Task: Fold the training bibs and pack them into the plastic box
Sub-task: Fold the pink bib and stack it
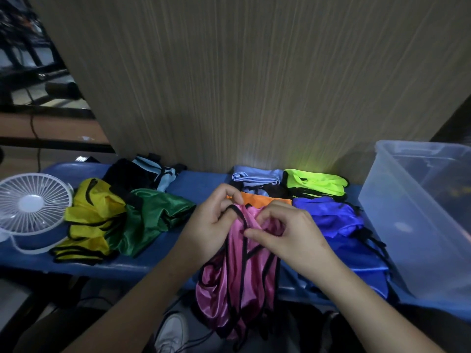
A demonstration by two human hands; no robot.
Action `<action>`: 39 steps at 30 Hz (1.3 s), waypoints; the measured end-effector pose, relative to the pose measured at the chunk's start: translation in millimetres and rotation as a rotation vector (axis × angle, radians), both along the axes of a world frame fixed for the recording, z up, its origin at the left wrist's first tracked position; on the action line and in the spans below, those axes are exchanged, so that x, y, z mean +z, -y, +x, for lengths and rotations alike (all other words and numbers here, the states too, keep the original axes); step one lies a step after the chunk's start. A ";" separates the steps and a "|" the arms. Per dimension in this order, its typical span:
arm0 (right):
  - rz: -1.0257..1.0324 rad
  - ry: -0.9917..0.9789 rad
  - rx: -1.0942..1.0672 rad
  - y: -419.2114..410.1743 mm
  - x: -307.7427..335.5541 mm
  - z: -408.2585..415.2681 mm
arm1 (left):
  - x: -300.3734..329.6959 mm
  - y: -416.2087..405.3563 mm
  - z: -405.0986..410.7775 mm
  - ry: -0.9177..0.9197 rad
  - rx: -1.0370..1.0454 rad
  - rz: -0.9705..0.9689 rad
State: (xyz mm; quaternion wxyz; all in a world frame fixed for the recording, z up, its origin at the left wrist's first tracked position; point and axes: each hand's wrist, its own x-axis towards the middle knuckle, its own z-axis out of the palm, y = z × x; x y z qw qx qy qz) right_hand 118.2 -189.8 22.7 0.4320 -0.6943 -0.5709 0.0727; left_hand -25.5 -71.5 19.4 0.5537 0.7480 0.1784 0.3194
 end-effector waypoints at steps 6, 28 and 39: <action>-0.007 -0.191 0.000 -0.3 -2.0 15.4 | 1.0 -7.2 -2.2 0.030 0.039 0.090; -0.024 -0.213 0.070 0.5 -9.0 12.8 | -4.9 -9.2 -12.1 -0.236 -0.069 0.211; 0.017 -0.255 0.196 15.1 21.4 18.8 | 62.6 -16.7 -62.3 -0.251 -0.243 0.269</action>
